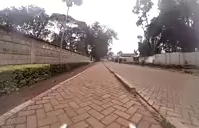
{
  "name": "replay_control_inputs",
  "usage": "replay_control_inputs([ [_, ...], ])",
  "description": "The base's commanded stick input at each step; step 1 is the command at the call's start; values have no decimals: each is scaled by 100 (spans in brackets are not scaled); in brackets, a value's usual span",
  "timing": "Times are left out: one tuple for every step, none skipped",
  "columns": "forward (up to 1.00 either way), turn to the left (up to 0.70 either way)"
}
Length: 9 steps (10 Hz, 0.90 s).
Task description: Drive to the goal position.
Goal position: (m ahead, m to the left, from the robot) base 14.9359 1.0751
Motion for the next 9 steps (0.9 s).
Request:
replay_control_inputs([
  [70, 0],
  [70, 0],
  [70, 0],
  [70, 0],
  [70, 0],
  [70, 0],
  [70, 0],
  [70, 0],
  [70, 0],
])
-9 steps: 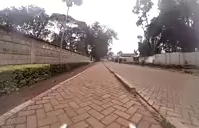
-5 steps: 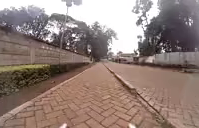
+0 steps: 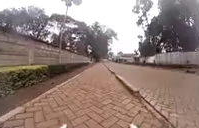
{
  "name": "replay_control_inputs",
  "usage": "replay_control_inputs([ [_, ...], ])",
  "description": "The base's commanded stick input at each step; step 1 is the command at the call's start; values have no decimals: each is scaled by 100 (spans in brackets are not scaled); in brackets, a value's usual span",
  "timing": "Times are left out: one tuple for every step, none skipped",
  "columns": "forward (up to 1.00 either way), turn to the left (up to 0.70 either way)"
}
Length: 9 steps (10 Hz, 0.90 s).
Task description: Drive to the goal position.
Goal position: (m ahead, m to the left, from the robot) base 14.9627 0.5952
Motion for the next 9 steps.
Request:
replay_control_inputs([
  [70, 0],
  [70, 0],
  [70, 0],
  [70, 0],
  [70, 0],
  [70, 0],
  [70, 0],
  [70, 0],
  [70, 0],
])
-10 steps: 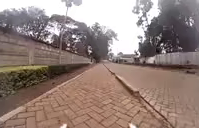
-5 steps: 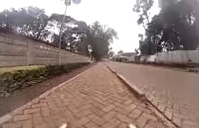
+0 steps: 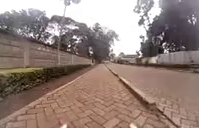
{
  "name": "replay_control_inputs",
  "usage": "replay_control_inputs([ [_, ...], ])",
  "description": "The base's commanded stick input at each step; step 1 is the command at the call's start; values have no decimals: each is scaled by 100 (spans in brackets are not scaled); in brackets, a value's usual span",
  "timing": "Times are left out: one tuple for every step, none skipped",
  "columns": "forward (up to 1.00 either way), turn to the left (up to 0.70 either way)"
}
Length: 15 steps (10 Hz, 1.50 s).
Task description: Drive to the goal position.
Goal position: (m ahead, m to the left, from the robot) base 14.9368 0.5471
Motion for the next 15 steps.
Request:
replay_control_inputs([
  [70, 0],
  [70, 0],
  [70, 0],
  [70, 0],
  [70, 0],
  [70, 0],
  [70, 0],
  [70, 0],
  [70, 0],
  [70, 0],
  [70, 0],
  [70, 0],
  [70, 0],
  [70, 0],
  [70, 0],
])
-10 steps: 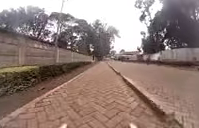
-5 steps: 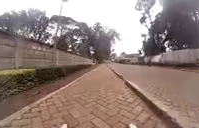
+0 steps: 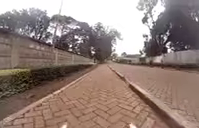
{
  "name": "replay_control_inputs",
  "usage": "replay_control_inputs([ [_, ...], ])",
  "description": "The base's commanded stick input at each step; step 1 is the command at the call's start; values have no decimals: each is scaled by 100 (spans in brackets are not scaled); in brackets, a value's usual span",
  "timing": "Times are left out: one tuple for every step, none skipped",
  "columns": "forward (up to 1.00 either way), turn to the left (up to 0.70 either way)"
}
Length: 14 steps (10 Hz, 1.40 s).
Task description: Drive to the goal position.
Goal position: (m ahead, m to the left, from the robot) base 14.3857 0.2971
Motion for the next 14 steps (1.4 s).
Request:
replay_control_inputs([
  [70, 0],
  [70, 0],
  [70, 0],
  [70, 0],
  [70, 0],
  [70, 0],
  [70, 0],
  [70, 0],
  [70, 0],
  [70, 0],
  [70, 0],
  [70, 0],
  [70, 0],
  [70, 0],
])
